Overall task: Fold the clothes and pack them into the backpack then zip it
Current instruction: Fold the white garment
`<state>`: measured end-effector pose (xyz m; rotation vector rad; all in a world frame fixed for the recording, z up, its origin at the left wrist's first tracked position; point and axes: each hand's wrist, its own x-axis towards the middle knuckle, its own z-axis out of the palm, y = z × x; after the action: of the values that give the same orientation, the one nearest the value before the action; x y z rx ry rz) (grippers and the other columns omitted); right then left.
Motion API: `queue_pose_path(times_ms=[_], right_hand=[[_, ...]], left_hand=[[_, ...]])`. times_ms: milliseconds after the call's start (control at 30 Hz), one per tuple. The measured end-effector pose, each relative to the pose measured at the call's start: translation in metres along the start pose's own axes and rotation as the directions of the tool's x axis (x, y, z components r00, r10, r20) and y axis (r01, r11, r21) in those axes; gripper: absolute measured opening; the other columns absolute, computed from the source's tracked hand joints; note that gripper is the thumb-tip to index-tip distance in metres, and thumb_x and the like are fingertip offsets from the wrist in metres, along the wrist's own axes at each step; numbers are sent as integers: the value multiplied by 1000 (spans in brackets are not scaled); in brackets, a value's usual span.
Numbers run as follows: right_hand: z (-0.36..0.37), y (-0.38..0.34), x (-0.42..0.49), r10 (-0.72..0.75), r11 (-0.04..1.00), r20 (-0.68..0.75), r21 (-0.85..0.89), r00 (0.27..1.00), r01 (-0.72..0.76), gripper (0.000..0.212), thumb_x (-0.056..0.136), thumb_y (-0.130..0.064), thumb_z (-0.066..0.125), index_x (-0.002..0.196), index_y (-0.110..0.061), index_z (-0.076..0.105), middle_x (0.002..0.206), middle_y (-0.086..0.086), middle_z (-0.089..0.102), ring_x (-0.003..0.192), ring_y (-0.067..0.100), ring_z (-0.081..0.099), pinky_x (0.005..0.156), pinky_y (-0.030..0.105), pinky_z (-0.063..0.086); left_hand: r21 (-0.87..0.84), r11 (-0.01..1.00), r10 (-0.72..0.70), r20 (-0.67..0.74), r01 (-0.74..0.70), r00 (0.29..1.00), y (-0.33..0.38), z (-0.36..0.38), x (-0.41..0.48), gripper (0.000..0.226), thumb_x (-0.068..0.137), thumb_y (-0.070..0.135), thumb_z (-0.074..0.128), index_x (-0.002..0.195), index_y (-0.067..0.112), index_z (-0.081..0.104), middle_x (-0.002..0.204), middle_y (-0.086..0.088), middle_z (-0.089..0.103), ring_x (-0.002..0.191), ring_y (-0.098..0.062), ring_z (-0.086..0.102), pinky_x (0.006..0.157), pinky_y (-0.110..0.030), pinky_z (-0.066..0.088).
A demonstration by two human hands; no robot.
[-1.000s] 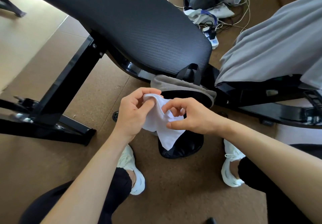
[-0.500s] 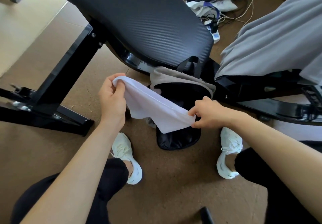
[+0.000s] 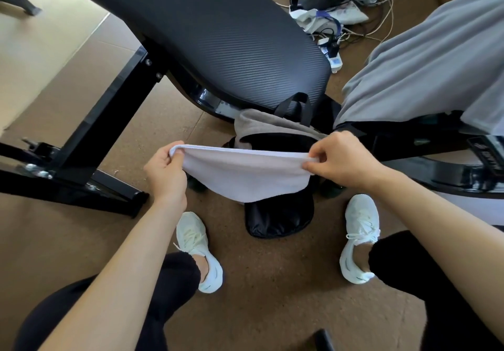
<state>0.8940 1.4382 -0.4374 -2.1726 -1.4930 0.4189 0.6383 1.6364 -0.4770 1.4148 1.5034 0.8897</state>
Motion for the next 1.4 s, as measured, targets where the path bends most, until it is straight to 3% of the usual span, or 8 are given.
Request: queue_pose_path(times_ms=[200, 400, 500, 600, 800, 900, 1067, 1400], right_hand=[[-11, -3, 3, 176, 937, -189, 334, 966, -105, 16, 83, -22, 82, 73, -15, 72, 62, -6, 65, 57, 2, 55, 61, 19, 45], [-11, 0, 8, 250, 854, -162, 501, 955, -139, 20, 81, -16, 83, 91, -16, 66, 75, 10, 70, 65, 26, 64, 64, 38, 54], [-12, 7, 9, 279, 876, -37, 419, 960, -238, 37, 83, -18, 82, 117, -20, 68, 77, 3, 68, 69, 14, 61, 71, 30, 51], [-14, 7, 7, 297, 918, -9, 277, 955, -283, 3, 85, -21, 78, 86, -21, 76, 71, -6, 67, 64, 2, 58, 65, 22, 45], [-8, -5, 7, 461, 717, -30, 601, 887, -352, 26, 89, -20, 77, 81, 2, 64, 63, 11, 64, 41, 11, 55, 42, 25, 47], [-3, -19, 3, 408, 674, 25, 667, 913, -319, 28, 89, -17, 77, 83, 6, 63, 65, 18, 65, 45, 14, 59, 44, 26, 50], [4, -32, 1, 351, 658, 44, 699, 935, -279, 26, 91, -22, 75, 76, -4, 66, 70, 26, 66, 53, 18, 59, 49, 30, 53], [8, -37, -4, 129, 741, 114, 650, 985, -172, 7, 87, -9, 78, 93, -10, 76, 81, 13, 75, 71, 28, 70, 74, 48, 59]], left_hand=[[-21, 1000, 10, 20, -10, 1000, 5, 5, -2, 25, 105, 17, 53, 103, 32, 73, 106, 6, 68, 106, -17, 61, 89, -39, 51], [-53, 999, 4, 31, -3, 1000, 8, 5, -2, 17, 104, 23, 56, 106, 29, 72, 97, 8, 69, 93, -10, 63, 82, -34, 52], [-46, 999, 16, 5, -16, 1000, 14, 5, -5, 12, 103, 23, 58, 105, 27, 69, 93, 12, 67, 87, -4, 60, 79, -29, 49], [-14, 998, 68, 5, -68, 998, 21, 5, -11, 10, 102, 24, 60, 103, 27, 69, 91, 11, 67, 90, -10, 62, 79, -32, 51], [-23, 999, 27, 50, -26, 998, 39, 8, -28, 4, 91, 29, 70, 88, 27, 72, 83, 4, 69, 77, -14, 63, 69, -41, 52], [-47, 999, 10, 161, -3, 987, 50, 16, -50, 6, 87, 30, 73, 82, 29, 70, 82, -1, 71, 78, -21, 68, 71, -46, 57], [-74, 997, 30, 365, -3, 931, 62, 29, -86, 8, 90, 16, 75, 85, 11, 70, 75, -8, 67, 62, -9, 62, 54, -19, 50], [-159, 910, -195, 651, 383, 734, 64, 37, -111, 11, 94, 13, 70, 99, 4, 73, 99, -14, 78, 94, -28, 77, 77, -29, 59]])
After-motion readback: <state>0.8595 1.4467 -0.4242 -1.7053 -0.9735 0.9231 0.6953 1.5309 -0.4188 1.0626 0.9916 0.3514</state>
